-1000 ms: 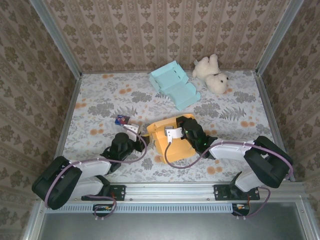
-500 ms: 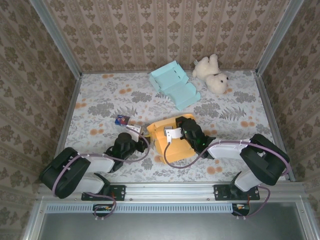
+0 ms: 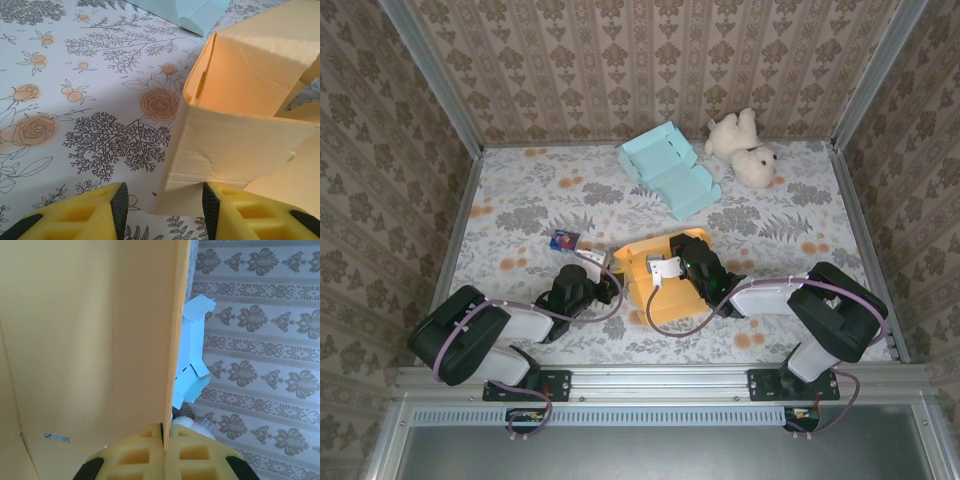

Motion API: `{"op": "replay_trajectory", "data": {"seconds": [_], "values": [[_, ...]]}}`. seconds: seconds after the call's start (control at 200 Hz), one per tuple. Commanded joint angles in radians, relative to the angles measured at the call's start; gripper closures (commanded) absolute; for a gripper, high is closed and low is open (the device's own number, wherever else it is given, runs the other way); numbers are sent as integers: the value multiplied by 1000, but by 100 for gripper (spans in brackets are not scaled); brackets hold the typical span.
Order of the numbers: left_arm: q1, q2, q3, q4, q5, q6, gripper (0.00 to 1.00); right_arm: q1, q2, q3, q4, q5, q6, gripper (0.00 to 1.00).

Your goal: Fold the paper box

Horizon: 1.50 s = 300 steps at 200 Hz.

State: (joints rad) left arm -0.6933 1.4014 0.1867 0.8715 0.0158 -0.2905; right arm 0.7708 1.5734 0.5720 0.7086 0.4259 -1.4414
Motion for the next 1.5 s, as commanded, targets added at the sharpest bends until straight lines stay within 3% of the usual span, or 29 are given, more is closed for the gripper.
{"op": "replay_trajectory", "data": {"seconds": [0.0,1.25,1.495], "values": [[-5,-1,24,39,12,-3,55,11,17,-19,-22,14,-23,100],[-82,118,77,159,60,-60,71,30,56,-24,-4,31,-53,100],[-100,187,92,263,67,-95,72,32,60,-20,-15,32,-47,100]]}}
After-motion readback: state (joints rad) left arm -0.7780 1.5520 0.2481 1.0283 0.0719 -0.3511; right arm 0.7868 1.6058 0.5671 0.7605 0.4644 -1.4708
